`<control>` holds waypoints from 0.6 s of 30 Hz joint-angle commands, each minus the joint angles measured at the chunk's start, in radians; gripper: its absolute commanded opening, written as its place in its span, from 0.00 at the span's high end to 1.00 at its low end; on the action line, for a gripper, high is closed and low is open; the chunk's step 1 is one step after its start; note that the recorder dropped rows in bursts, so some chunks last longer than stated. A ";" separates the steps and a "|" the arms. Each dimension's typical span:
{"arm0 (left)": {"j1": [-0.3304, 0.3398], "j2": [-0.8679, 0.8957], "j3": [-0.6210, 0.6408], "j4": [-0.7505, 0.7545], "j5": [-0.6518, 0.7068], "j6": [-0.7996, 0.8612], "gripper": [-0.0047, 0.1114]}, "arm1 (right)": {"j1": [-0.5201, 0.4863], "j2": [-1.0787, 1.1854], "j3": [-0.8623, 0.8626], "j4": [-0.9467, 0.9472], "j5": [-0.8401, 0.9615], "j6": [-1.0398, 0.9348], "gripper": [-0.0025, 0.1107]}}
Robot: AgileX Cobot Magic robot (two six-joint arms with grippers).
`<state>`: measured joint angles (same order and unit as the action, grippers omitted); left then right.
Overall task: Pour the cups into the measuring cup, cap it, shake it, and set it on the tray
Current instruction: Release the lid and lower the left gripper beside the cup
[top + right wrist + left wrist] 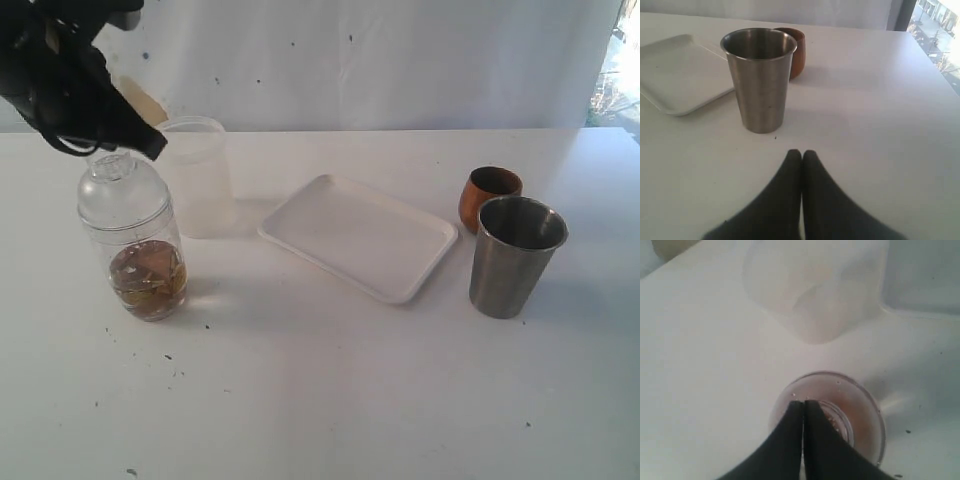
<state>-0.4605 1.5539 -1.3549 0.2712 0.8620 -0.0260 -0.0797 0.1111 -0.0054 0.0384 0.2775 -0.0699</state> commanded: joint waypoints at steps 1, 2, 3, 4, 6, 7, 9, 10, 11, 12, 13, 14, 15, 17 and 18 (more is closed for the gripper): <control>-0.001 -0.094 -0.031 -0.002 -0.052 -0.047 0.80 | -0.005 -0.004 0.005 -0.006 -0.010 0.005 0.98; -0.001 -0.115 -0.031 -0.002 -0.060 -0.048 0.72 | -0.005 -0.004 0.005 -0.006 -0.010 0.005 0.98; -0.001 -0.133 -0.031 -0.002 -0.062 -0.049 0.62 | -0.005 -0.004 0.005 -0.006 -0.010 0.005 0.98; -0.001 -0.151 -0.031 -0.002 -0.066 -0.054 0.50 | -0.005 -0.004 0.005 -0.006 -0.010 0.005 0.98; -0.001 -0.179 -0.031 -0.002 -0.064 -0.081 0.26 | -0.005 -0.004 0.005 -0.006 -0.010 0.005 0.98; -0.001 -0.193 -0.031 -0.002 -0.062 -0.082 0.12 | -0.005 -0.004 0.005 -0.006 -0.010 0.005 0.98; -0.001 -0.217 -0.029 -0.018 -0.054 -0.093 0.06 | -0.005 -0.004 0.005 -0.006 -0.010 0.005 0.98; -0.001 -0.230 -0.025 -0.033 -0.060 -0.093 0.06 | -0.005 -0.004 0.005 -0.006 -0.010 0.005 0.98; -0.001 -0.248 -0.012 -0.044 -0.082 -0.093 0.06 | -0.005 -0.004 0.005 -0.006 -0.010 0.005 0.98; -0.001 -0.291 0.037 -0.089 -0.158 -0.099 0.06 | -0.005 -0.004 0.005 -0.006 -0.010 0.005 0.98; -0.001 -0.352 0.118 -0.128 -0.292 -0.134 0.06 | -0.005 -0.004 0.005 -0.006 -0.010 0.005 0.98; -0.001 -0.385 0.176 -0.137 -0.370 -0.148 0.06 | -0.005 -0.004 0.005 -0.006 -0.010 0.005 0.98; -0.001 -0.444 0.305 -0.137 -0.502 -0.169 0.06 | -0.005 -0.004 0.005 -0.006 -0.010 0.005 0.98; -0.001 -0.528 0.484 -0.137 -0.661 -0.183 0.06 | -0.005 -0.004 0.005 -0.006 -0.010 0.005 0.98; -0.001 -0.559 0.580 -0.137 -0.745 -0.183 0.06 | -0.005 -0.004 0.005 -0.006 -0.010 0.005 0.98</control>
<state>-0.4605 1.0602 -0.9270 0.1467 0.2821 -0.1921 -0.0797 0.1111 -0.0054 0.0384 0.2775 -0.0699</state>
